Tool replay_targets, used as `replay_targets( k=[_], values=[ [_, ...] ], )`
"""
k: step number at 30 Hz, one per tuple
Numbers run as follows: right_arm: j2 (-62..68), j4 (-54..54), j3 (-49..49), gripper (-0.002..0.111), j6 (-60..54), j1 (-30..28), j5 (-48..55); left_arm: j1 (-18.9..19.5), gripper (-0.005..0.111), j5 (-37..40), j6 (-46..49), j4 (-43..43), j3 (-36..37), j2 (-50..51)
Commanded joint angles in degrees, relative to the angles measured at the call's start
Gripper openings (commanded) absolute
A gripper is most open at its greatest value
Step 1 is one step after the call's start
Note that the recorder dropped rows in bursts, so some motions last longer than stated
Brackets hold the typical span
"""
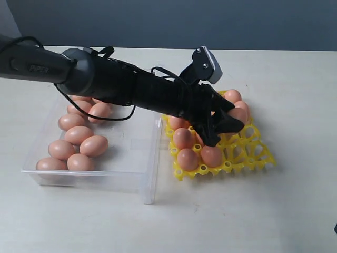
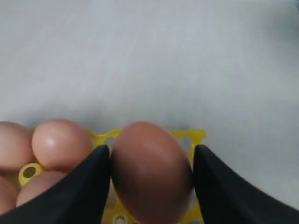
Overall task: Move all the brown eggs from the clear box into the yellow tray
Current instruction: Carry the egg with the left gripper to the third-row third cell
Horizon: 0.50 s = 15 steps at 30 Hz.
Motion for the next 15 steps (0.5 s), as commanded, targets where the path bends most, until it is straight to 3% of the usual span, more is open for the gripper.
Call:
replay_targets(
  k=[1,12,15],
  values=[
    [0.0,-0.1,-0.2,0.001,0.0,0.1,-0.7,-0.3,0.000,0.4,1.5,-1.1,-2.6,2.6],
    [0.0,-0.1,-0.2,0.001,0.0,0.1,-0.7,-0.3,0.001,0.1,1.5,-1.1,-4.9,6.3],
    [0.0,-0.1,-0.2,0.001,0.0,0.1,-0.7,-0.3,0.010,-1.3,1.5,-1.1,-4.9,6.3]
  ],
)
